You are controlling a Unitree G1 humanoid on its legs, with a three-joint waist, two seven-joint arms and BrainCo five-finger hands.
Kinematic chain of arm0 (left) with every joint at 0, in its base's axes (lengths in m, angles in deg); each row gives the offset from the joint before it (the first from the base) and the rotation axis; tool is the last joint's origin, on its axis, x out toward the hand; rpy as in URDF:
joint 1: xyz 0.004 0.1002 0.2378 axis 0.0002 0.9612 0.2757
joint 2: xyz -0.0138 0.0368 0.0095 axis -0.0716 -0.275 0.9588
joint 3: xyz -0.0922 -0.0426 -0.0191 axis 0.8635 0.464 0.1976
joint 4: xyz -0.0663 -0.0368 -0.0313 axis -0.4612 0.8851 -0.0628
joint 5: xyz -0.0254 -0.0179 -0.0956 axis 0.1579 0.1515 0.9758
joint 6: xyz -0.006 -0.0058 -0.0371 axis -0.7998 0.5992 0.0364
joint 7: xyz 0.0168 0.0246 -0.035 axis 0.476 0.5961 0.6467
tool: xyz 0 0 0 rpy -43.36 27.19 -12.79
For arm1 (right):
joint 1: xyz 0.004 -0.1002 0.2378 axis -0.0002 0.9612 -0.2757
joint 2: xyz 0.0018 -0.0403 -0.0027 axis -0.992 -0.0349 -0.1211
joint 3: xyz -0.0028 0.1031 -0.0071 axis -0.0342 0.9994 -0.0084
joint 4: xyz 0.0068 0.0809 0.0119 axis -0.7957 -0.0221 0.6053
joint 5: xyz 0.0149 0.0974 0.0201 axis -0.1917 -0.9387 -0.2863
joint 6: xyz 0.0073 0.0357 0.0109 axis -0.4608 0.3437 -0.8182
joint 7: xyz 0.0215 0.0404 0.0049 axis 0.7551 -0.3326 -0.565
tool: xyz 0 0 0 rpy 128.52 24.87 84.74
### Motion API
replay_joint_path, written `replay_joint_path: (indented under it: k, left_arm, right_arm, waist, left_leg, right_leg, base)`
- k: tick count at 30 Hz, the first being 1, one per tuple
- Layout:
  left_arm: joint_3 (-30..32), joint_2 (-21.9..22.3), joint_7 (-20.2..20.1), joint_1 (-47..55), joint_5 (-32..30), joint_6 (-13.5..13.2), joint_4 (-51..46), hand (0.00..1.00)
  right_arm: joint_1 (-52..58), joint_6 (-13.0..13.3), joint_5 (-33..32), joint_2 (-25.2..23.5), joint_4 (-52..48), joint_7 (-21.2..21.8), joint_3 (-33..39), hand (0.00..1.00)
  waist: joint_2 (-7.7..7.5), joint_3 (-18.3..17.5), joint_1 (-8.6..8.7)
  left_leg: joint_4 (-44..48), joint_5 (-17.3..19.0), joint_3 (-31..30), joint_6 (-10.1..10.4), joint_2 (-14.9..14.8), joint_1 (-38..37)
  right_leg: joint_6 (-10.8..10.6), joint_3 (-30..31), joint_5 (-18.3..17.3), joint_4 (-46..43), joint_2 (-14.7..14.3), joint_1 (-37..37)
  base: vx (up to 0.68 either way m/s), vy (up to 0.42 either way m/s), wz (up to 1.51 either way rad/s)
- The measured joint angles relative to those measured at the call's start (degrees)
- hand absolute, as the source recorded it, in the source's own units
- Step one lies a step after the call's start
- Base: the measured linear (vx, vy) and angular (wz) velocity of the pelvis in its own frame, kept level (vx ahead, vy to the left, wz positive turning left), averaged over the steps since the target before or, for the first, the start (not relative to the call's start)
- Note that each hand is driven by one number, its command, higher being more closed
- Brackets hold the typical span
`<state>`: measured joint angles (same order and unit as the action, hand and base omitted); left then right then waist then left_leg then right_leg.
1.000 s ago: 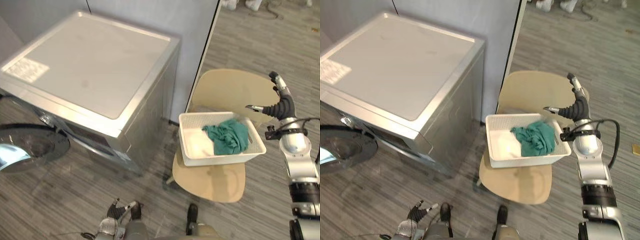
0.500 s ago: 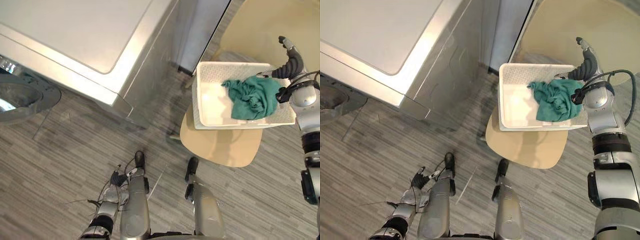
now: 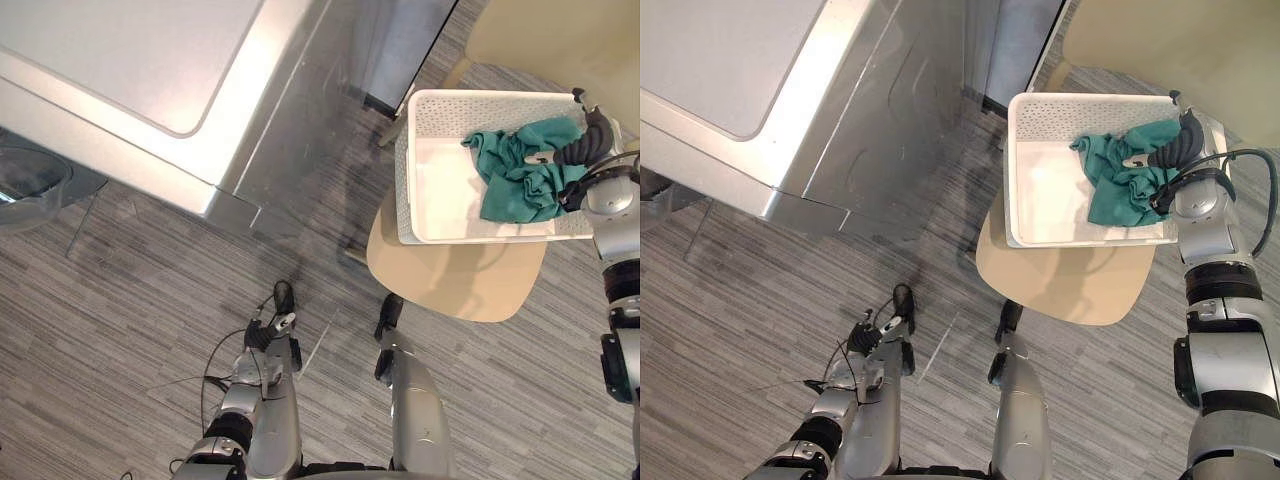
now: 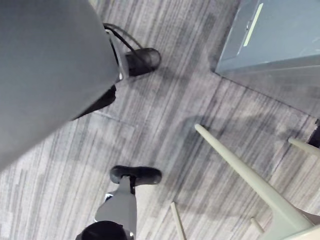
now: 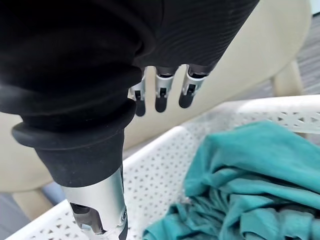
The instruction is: Pick up the laundry basket with both hands and put the clothes into the washing machine.
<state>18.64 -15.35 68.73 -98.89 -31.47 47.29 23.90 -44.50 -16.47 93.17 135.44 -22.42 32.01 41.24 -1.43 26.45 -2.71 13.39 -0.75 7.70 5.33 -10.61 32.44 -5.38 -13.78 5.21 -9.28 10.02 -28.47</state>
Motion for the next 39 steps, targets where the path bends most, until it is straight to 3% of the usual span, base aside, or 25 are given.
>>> replay_joint_path:
  k: [5, 20, 28, 34, 35, 39]
  left_arm:
    - [0.1, 0.7, 0.0, -1.2, 0.2, 0.1, -0.5, 0.00]
    - [0.1, 1.6, 1.2, 0.4, 2.3, 0.1, -14.3, 0.00]
    - [1.8, 2.2, 1.9, 3.0, 2.4, 0.1, -22.1, 0.00]
    - [4.3, 2.9, 2.5, 3.5, 3.9, 0.2, -22.6, 0.00]
    - [4.3, 2.9, 2.6, 3.5, 4.6, 0.2, -22.7, 0.00]
    - [4.8, 3.2, 3.5, 3.5, 4.6, 0.2, -22.6, 0.00]
  right_arm:
    - [0.1, -0.8, 0.1, -0.3, 0.0, -0.1, 0.2, 0.00]
    - [0.6, -1.1, 0.1, 0.3, -0.2, -0.5, 2.0, 0.00]
    - [2.2, -1.6, 0.1, 2.4, -5.0, -2.8, 8.0, 0.00]
    - [4.0, -1.9, 0.3, 2.9, -6.8, -3.8, 10.9, 0.00]
    - [4.4, -1.9, 0.4, 2.8, -6.8, -3.8, 10.8, 1.00]
    - [5.0, -1.9, 0.8, 1.2, -6.7, -3.6, 10.8, 1.00]
  waist:
    - [0.05, 0.1, -0.51]
    - [0.11, 0.1, -1.24]
    - [0.70, 0.5, -1.46]
    - [1.15, 1.4, -1.88]
    - [1.15, 1.4, -2.01]
    - [1.13, 1.4, -2.23]
  left_leg:
    - [1.7, 0.8, 0.6, 0.0, -1.0, 1.9]
    - [3.8, 1.0, 3.2, -0.3, -1.2, 10.2]
    - [8.7, 2.4, 3.2, -1.2, -1.5, 18.5]
    - [11.5, 3.3, 2.9, -1.7, -1.6, 22.0]
    - [11.6, 3.3, 2.9, -1.7, -1.5, 22.0]
    - [11.7, 3.2, 2.3, -1.7, -1.4, 21.9]
  right_leg:
    - [0.1, 0.2, 0.0, -0.9, -0.1, -1.9]
    - [0.3, 0.2, -0.2, -4.0, 1.2, -11.7]
    - [0.5, 0.6, -0.3, -7.2, 1.9, -19.4]
    - [0.6, -0.2, -0.7, -9.1, 2.7, -21.7]
    - [0.6, -0.3, -0.7, -9.2, 2.9, -21.7]
    - [0.7, -0.8, -0.8, -9.6, 3.0, -21.3]
  base:
    - [-0.01, -0.003, -0.10]
    - [0.00, -0.005, -0.04]
    - [-0.01, 0.004, -0.03]
    - [-0.01, 0.016, 0.05]
    - [0.00, 0.014, 0.05]
    - [0.00, 0.009, 0.06]
